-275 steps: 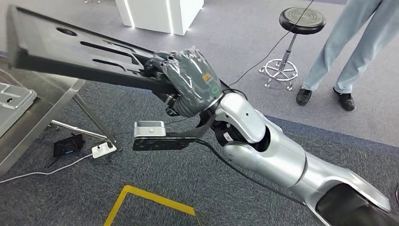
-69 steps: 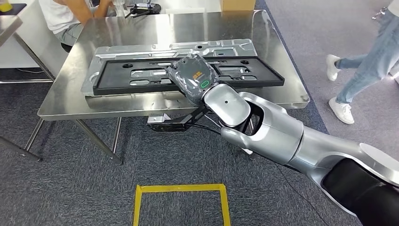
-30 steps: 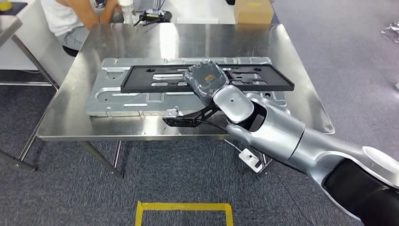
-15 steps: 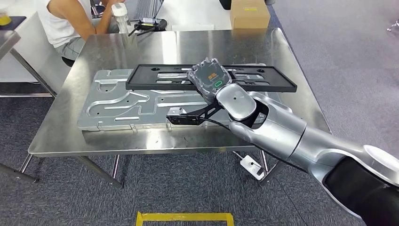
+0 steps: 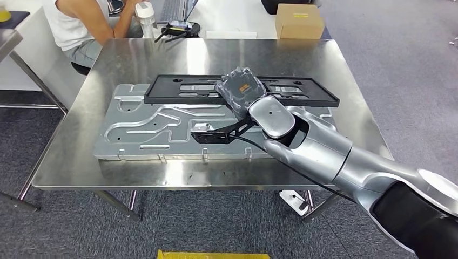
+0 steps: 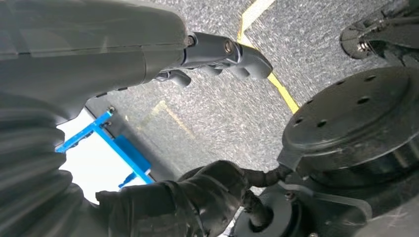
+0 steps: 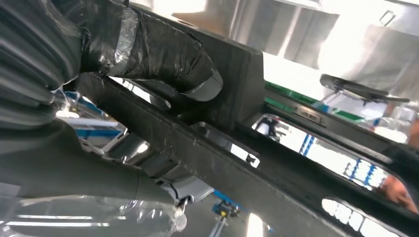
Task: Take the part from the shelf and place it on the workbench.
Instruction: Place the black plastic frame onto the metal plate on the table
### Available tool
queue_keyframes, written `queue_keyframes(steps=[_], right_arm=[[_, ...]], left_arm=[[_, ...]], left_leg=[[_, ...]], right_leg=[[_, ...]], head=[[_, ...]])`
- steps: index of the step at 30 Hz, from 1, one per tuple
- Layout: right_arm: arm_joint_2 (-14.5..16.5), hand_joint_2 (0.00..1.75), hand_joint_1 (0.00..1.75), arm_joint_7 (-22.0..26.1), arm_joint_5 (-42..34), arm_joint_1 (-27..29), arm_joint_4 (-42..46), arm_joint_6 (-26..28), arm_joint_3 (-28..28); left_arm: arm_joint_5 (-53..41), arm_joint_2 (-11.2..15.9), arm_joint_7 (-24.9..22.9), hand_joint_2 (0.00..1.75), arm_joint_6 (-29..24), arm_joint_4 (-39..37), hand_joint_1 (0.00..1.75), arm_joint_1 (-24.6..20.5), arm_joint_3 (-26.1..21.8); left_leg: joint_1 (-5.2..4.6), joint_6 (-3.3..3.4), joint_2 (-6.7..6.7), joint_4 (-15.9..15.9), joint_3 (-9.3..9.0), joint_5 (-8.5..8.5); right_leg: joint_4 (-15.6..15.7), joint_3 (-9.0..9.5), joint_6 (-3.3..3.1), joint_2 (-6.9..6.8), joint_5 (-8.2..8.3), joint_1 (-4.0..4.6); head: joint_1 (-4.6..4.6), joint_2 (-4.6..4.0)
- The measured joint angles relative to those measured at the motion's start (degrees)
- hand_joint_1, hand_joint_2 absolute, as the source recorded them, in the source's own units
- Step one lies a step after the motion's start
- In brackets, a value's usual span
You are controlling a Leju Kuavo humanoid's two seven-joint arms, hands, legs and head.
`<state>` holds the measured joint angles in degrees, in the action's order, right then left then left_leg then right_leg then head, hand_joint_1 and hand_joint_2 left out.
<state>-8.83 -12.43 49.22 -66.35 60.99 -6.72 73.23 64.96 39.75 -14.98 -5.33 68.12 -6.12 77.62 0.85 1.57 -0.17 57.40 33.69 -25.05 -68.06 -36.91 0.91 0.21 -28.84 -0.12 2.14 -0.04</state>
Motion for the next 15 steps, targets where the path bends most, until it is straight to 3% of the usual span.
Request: queue_keyframes(steps=[2, 3, 4, 5, 7, 8, 9, 12, 13, 15], right_arm=[[0.00, 1.75, 1.75, 0.01, 0.01, 0.30, -0.04, 0.01, -0.02], [0.00, 1.75, 1.75, 0.02, 0.01, 0.48, -0.08, 0.01, -0.01], [0.00, 1.75, 1.75, 0.02, 0.00, 0.60, -0.12, 0.01, -0.01], [0.00, 1.75, 1.75, 0.01, 0.00, 0.62, -0.16, 0.01, -0.01], [-0.02, 1.75, 1.75, 0.01, 0.00, 0.57, -0.26, 0.01, 0.01], [-0.02, 1.75, 1.75, 0.02, -0.01, 0.54, -0.31, 0.02, 0.02], [-0.01, 1.75, 1.75, 0.08, -0.03, 0.55, -0.35, 0.04, 0.03], [0.17, 1.75, 1.75, 0.26, -0.07, 0.29, -0.39, 0.08, -0.06], [0.23, 1.75, 1.75, 0.25, -0.08, 0.14, -0.42, 0.08, -0.10], [0.33, 1.75, 1.75, 0.17, -0.16, 0.00, -0.48, 0.04, -0.09]], left_arm=[[0.00, -0.01, 0.01, 1.75, -0.01, -0.01, 0.00, 0.02, 0.01], [0.00, -0.02, 0.01, 1.75, -0.01, -0.01, 0.00, 0.04, 0.01], [0.00, -0.03, 0.01, 1.75, -0.01, 0.00, 0.00, 0.05, 0.02], [0.00, -0.04, 0.01, 1.75, -0.01, 0.00, 0.00, 0.06, 0.02], [0.00, -0.14, 0.00, 1.75, -0.01, 0.01, 0.00, 0.06, 0.03], [0.01, -0.19, 0.01, 1.75, -0.01, 0.00, 0.00, 0.00, 0.04], [0.01, -0.23, 0.02, 1.75, -0.01, -0.01, 0.00, -0.03, 0.04], [0.05, -0.25, 0.07, 1.75, -0.08, 0.00, 0.00, -0.22, 0.00], [0.09, -0.25, 0.10, 1.75, -0.11, 0.01, 0.00, -0.28, -0.01], [0.18, -0.27, 0.13, 1.75, -0.23, 0.01, 0.00, -0.30, -0.02]], left_leg=[[-0.04, 0.14, -0.08, 0.00, -1.01, -1.02], [-0.05, 0.13, -0.15, 0.01, -1.71, -1.62], [-0.05, 0.07, -0.24, 0.01, -2.55, -2.26], [-0.07, -0.05, -0.32, 0.00, -3.53, -2.99], [-0.14, -0.40, -0.46, 0.00, -5.17, -4.50], [-0.21, -0.69, -0.52, -0.09, -5.75, -5.25], [-0.27, -0.98, -0.57, -0.24, -6.37, -5.67], [-0.32, -1.85, -0.51, 1.13, -6.87, -5.10], [-0.26, -2.08, -0.45, 3.34, -5.67, -4.63], [-0.08, -2.58, -0.31, 10.04, -1.18, -5.26]], right_leg=[[-5.96, -4.92, 0.16, 0.00, -2.63, -0.01], [-6.52, -6.28, 0.14, 0.00, -3.27, -0.01], [-5.18, -6.70, 0.00, 0.00, -2.81, 0.03], [-2.04, -6.25, -0.28, 0.01, -0.92, 0.11], [5.75, -4.50, -1.13, 0.09, 5.55, 0.53], [8.40, -3.69, -1.50, 0.17, 7.93, 0.73], [9.79, -3.12, -1.77, 0.25, 9.25, 0.89], [10.83, -1.24, -2.59, 0.23, 8.71, 0.72], [11.14, -0.55, -3.02, 0.17, 8.42, 0.59], [11.46, 0.80, -3.65, 0.16, 7.51, 0.46]], head=[[0.01, 0.00], [-0.01, 0.00], [-0.02, 0.00], [-0.03, 0.00], [0.02, 0.00], [0.05, 0.00], [0.07, 0.00], [0.04, 0.00], [0.08, 0.01], [0.15, 0.01]])
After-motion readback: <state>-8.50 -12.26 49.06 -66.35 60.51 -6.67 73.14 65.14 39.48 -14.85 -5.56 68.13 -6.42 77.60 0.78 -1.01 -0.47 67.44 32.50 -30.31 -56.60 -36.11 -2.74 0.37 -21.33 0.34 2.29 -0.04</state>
